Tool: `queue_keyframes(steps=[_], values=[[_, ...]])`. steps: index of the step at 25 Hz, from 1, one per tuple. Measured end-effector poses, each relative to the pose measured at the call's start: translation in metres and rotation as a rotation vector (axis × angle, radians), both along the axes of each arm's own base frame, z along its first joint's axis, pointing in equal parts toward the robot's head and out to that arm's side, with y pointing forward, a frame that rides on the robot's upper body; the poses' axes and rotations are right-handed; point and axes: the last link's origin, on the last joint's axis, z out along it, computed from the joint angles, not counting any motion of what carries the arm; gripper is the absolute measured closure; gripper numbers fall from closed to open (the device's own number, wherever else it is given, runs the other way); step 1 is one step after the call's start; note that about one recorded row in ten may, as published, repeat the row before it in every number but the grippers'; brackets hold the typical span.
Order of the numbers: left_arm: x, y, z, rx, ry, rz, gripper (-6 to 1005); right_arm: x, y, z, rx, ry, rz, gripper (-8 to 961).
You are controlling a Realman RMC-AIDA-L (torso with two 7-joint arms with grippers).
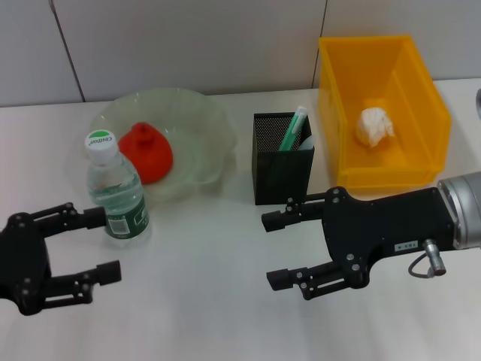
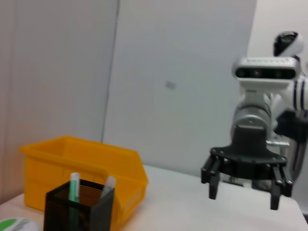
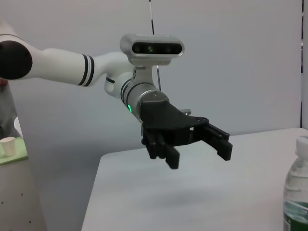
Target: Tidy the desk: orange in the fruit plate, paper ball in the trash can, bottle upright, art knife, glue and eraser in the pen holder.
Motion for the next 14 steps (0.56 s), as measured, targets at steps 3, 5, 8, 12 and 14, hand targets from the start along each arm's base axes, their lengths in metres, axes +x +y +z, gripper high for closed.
queue_keyframes(steps=[3,5,8,12,14], values=[[0.0028,0.0002,-0.0020,-0.001,0.015,-0.021,189,0.0021,-0.0006,-0.0006,0.001,-0.004,-0.008,190],[0.0051,0.0001,-0.0040,-0.002,0.024,-0.035,189,0.0029,-0.0010,-0.0006,0.001,-0.005,-0.010,190],[0.0071,-0.0002,-0.0043,-0.002,0.027,-0.050,189,0.0033,-0.0012,-0.0006,0.001,-0.006,-0.011,190],[0.0099,-0.0014,-0.0052,-0.007,0.028,-0.070,189,0.0045,-0.0011,0.0002,0.005,-0.006,-0.016,190],[0.0100,-0.0018,-0.0064,-0.010,0.032,-0.072,189,0.0046,-0.0010,0.0004,0.006,-0.005,-0.017,190]])
